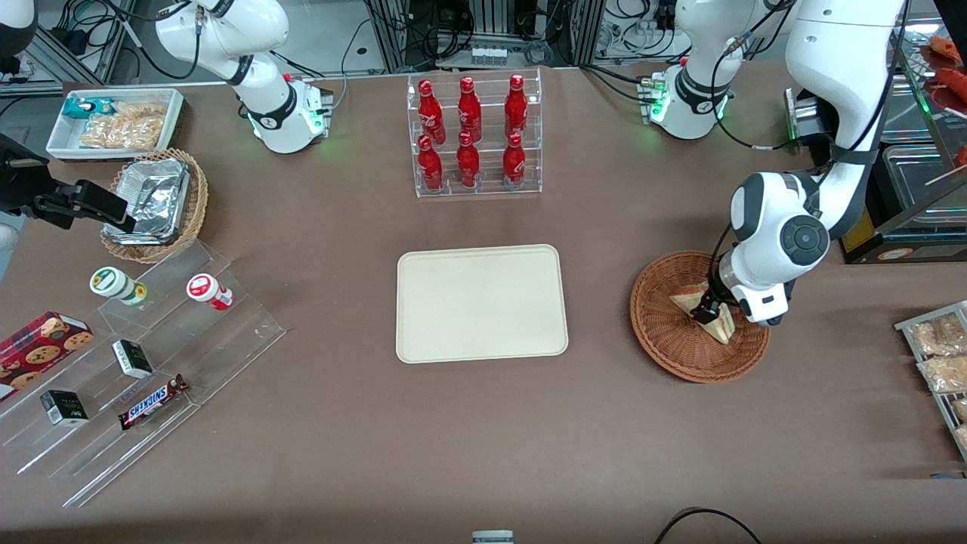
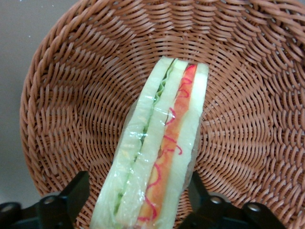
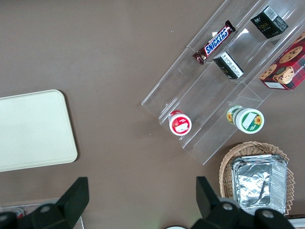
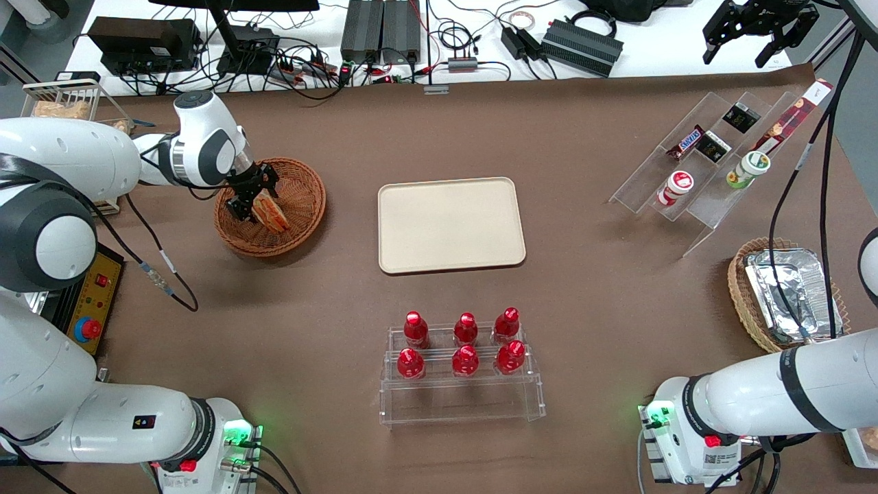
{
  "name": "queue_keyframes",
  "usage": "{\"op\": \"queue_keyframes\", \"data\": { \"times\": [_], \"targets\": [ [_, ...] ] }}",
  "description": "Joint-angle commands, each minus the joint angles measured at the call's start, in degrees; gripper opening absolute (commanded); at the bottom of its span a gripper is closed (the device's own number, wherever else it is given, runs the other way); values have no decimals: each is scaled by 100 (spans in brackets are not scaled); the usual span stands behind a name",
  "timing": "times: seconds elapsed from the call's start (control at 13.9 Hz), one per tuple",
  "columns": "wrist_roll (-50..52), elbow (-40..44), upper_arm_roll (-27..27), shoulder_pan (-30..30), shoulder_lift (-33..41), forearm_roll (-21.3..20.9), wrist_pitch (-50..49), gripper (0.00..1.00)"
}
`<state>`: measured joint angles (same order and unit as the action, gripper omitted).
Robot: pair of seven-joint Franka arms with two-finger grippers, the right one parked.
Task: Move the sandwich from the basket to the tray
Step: 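Lift the sandwich out of the basket toward the cream tray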
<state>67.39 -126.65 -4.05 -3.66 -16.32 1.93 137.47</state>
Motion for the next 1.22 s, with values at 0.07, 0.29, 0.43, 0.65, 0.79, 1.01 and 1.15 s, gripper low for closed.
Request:
{"op": "queue_keyframes", "data": {
  "times": [0.07, 0.29, 0.43, 0.65, 0.79, 1.01, 1.15],
  "targets": [
    [-224, 97, -43, -21, 14, 27, -18, 13],
    [-1504, 298, -43, -3, 251, 27, -657, 11],
    [-2174, 623, -43, 6, 296, 27, -1359, 11],
    [-3158, 809, -331, -12, 296, -52, -1635, 11],
    [-4176, 1027, -499, -21, 296, -52, -1871, 12],
    [-4322, 1660, -938, -21, 86, -35, -2461, 12],
    [-4278, 1976, -1281, -29, -195, -35, -2444, 12]
  ]
}}
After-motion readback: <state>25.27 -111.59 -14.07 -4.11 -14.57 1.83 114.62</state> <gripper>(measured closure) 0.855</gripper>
